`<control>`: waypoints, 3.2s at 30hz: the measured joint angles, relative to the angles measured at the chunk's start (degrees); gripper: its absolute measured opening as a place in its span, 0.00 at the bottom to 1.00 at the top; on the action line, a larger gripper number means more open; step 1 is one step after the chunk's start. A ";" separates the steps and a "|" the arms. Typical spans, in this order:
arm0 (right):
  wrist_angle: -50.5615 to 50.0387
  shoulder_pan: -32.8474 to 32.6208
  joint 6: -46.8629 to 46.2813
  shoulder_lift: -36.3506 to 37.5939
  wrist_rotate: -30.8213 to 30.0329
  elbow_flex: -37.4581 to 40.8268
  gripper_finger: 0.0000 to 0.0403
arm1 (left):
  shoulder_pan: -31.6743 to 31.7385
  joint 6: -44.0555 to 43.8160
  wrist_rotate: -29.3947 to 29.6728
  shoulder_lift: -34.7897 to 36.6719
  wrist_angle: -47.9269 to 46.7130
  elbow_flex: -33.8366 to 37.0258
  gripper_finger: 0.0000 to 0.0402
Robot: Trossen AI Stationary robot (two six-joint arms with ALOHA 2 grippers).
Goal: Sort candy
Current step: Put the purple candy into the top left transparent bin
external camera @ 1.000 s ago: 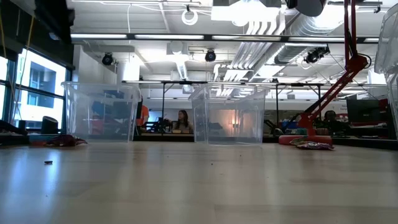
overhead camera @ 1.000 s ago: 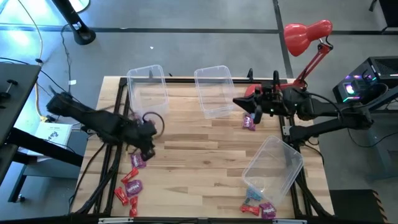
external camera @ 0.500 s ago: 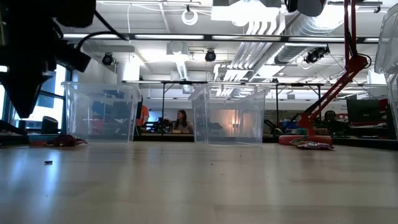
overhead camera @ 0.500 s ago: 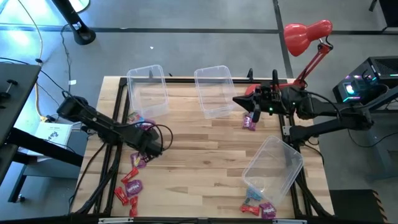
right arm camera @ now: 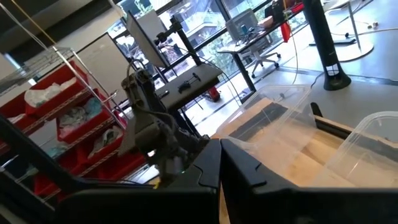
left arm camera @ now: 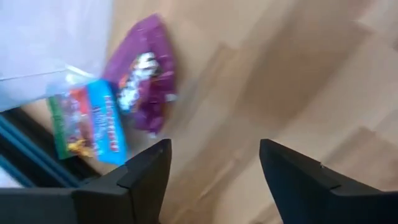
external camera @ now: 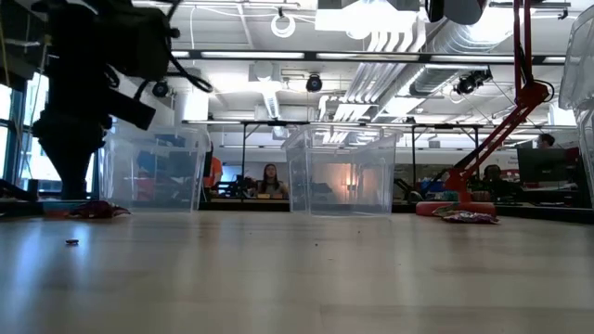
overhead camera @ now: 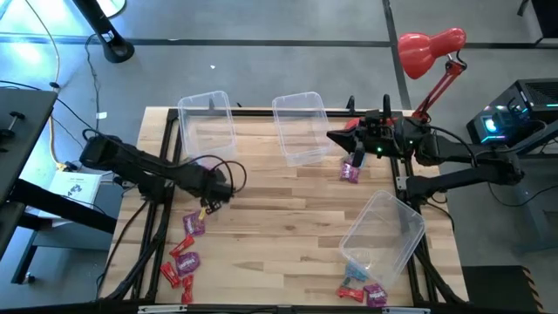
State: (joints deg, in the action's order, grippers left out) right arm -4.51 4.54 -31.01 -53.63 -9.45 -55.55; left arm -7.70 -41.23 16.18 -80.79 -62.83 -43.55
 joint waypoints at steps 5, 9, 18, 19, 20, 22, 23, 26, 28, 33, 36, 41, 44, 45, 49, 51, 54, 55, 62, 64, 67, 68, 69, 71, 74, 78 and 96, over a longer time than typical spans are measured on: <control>0.04 0.00 -0.05 0.00 -0.31 0.01 0.00 | 4.86 0.36 3.77 -0.01 0.20 1.07 0.66; 0.09 0.00 -1.07 0.00 -1.15 0.02 0.00 | 7.88 2.01 3.61 0.00 3.76 3.70 0.66; 0.62 0.00 -1.11 0.00 -2.08 0.01 0.00 | 12.04 6.06 2.41 0.01 10.80 7.25 0.66; 0.63 0.00 -1.11 0.00 -2.08 0.02 0.00 | 12.39 7.23 1.45 -0.01 11.85 7.41 0.66; 0.61 0.00 -1.11 0.00 -2.08 0.02 0.00 | 12.71 8.38 0.73 -0.01 12.77 7.51 0.66; 0.63 0.00 -1.11 0.00 -2.08 0.01 0.00 | 12.92 9.28 0.44 0.02 13.63 7.63 0.63; 0.66 0.00 -1.11 0.00 -2.08 0.02 0.00 | 12.97 9.36 0.52 0.02 13.75 7.63 0.60; 0.70 0.00 -1.11 0.00 -2.06 0.01 0.00 | 12.96 8.29 0.46 0.02 13.26 7.63 0.44; 0.69 0.00 -1.06 0.00 -2.05 0.02 0.00 | 12.96 7.47 -1.61 0.02 13.09 7.63 0.29; 0.70 0.00 -0.17 0.00 -2.05 0.00 0.00 | 11.04 6.23 -8.79 0.20 13.16 6.77 0.04; 0.69 0.00 -0.05 0.00 -2.05 0.02 0.00 | 8.40 6.33 -14.44 1.05 13.18 4.47 0.03; 0.66 -0.02 -0.02 -0.02 -2.05 0.02 0.00 | 3.79 11.46 -17.67 6.54 12.68 -3.27 0.01; 0.63 -0.02 0.04 -0.02 -2.03 0.01 0.00 | 3.45 13.82 -16.44 11.42 12.27 -9.68 0.01; 0.63 -0.02 0.07 -0.02 -2.05 0.01 0.00 | 3.75 14.34 -14.58 13.04 11.86 -12.06 0.01; 0.65 -0.02 0.11 0.00 -2.03 0.00 0.00 | 5.75 17.82 0.66 18.60 8.08 -20.83 0.00; 0.68 -0.02 0.13 -0.02 -2.03 0.02 0.00 | 7.95 20.50 8.38 20.15 5.45 -23.55 0.00; 0.69 -0.02 0.37 -0.02 -2.03 0.01 0.00 | 14.22 23.29 10.83 20.55 0.51 -24.81 0.00; 0.68 -0.02 0.44 -0.02 -2.03 0.00 0.00 | 16.59 23.39 10.47 20.15 -1.91 -24.67 0.00; 0.68 -0.02 1.40 -0.02 -2.86 0.00 0.00 | 29.55 29.62 11.82 15.09 -7.03 -20.66 0.12; 0.70 -0.02 1.47 -0.02 -4.08 0.00 0.00 | 32.12 31.33 11.57 13.37 -6.60 -20.61 0.20; 0.73 -0.02 1.33 -0.02 -4.21 0.00 0.00 | 34.81 32.21 10.10 11.46 -6.76 -20.61 0.31; 0.73 -0.03 1.33 -0.01 -4.12 0.01 0.00 | 35.45 32.37 8.45 11.21 -6.92 -20.61 0.35; 0.74 -0.07 1.29 -0.02 -4.03 0.00 0.00 | 35.98 32.32 6.33 11.14 -7.15 -20.61 0.39; 0.74 -0.07 1.29 -0.02 -3.98 0.01 0.00 | 36.50 30.67 1.00 11.32 -7.59 -20.63 0.45; 0.76 -0.07 1.29 -0.02 -3.93 0.00 0.00 | 35.60 24.97 -11.41 12.88 -7.90 -20.78 0.52; 0.77 -0.07 1.28 -0.02 -3.91 0.00 0.00 | 28.55 16.22 -22.05 17.61 -4.71 -20.89 0.56; 0.68 -0.07 1.31 -0.02 -3.87 0.00 0.00 | -18.35 -25.29 -10.32 6.19 -19.91 -20.89 0.56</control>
State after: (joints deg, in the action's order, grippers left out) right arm -3.84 4.47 -29.69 -53.65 -13.32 -55.55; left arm -26.05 -66.52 5.87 -74.60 -82.73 -64.45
